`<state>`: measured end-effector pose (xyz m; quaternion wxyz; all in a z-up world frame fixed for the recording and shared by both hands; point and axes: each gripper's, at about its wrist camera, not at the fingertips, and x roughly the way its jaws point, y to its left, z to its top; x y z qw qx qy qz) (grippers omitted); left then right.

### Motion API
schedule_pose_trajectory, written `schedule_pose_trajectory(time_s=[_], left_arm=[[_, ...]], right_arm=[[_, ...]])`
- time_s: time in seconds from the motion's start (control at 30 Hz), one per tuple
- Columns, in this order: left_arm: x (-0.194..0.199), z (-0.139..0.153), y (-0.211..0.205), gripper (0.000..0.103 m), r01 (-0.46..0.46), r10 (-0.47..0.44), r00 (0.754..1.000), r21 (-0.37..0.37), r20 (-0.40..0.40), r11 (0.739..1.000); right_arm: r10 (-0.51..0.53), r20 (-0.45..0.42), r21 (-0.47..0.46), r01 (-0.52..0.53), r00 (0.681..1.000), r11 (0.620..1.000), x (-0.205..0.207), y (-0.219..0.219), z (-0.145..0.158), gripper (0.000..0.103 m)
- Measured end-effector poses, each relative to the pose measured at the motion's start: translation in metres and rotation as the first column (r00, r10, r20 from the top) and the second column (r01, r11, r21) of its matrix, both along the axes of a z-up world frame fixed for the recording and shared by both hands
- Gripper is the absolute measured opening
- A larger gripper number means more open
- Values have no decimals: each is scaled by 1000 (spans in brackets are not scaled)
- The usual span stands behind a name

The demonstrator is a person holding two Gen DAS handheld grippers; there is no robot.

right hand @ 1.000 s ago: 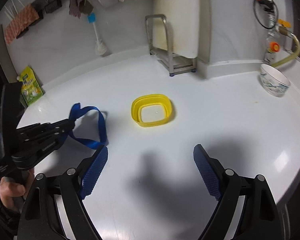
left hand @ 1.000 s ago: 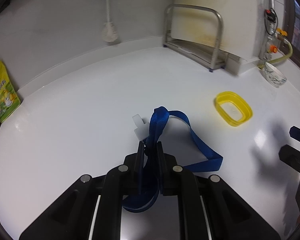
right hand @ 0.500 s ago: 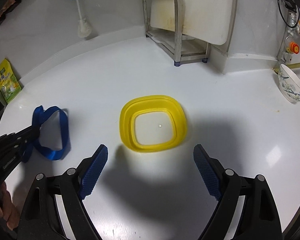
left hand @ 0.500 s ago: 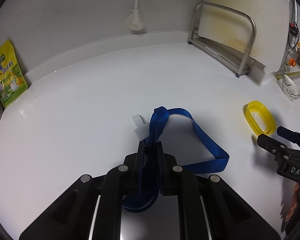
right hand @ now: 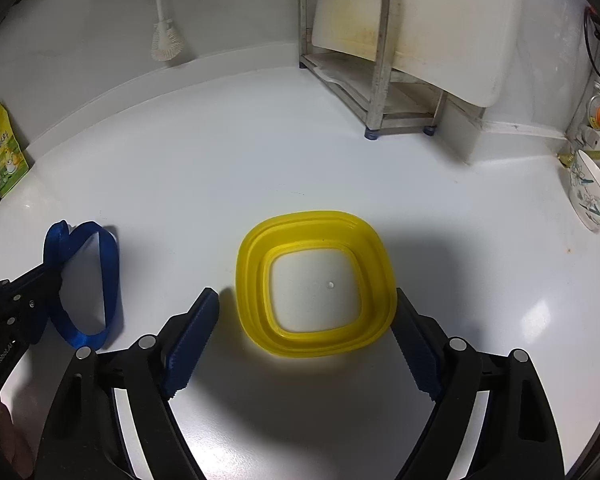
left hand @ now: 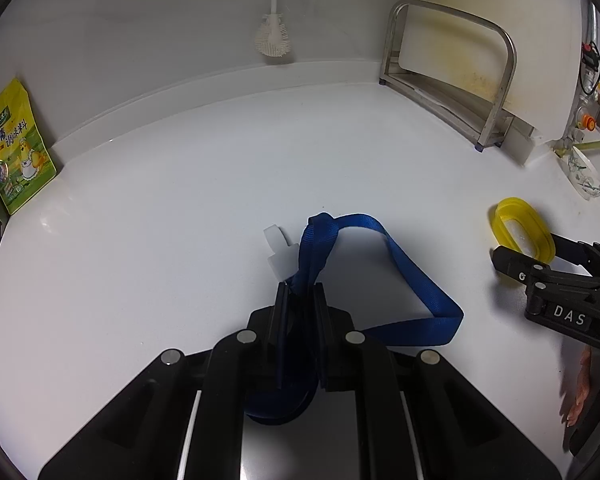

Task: Collect trash
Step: 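Grasp the blue strap with the left tool while the right tool grasps the yellow lid, then carry the blue strap and yellow lid over the grey bin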

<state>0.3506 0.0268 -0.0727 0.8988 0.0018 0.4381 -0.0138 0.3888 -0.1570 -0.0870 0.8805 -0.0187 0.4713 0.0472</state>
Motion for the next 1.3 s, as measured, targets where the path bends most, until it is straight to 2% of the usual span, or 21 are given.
schedule_pose_trajectory(time_s=[0.07,0.47,0.77,0.93,1.1,1.3], left_arm=[[0,0,0,12,1,-1,1000,2,1,1000],[0,0,-1,12,3,-3,1000,3,5,1000],[-8,6,-1,12,14,-13,1000,-16,29,1000],[-18,14,-6,12,30,-29,998,-19,57,999],[-39,24,-1,12,32,-26,997,-77,77,997],[-76,34,11,12,28,-23,996,-57,90,998]], right_arm=[[12,11,-3,-11,1000,1000,-1,3,2,68],[22,41,-7,-21,999,1000,-17,8,13,67],[-4,60,-3,5,998,1000,-52,2,28,67],[-49,39,34,48,998,998,-78,-7,28,67],[-86,49,57,83,995,995,-115,-15,35,67],[-118,66,75,113,991,991,-168,-17,41,67]])
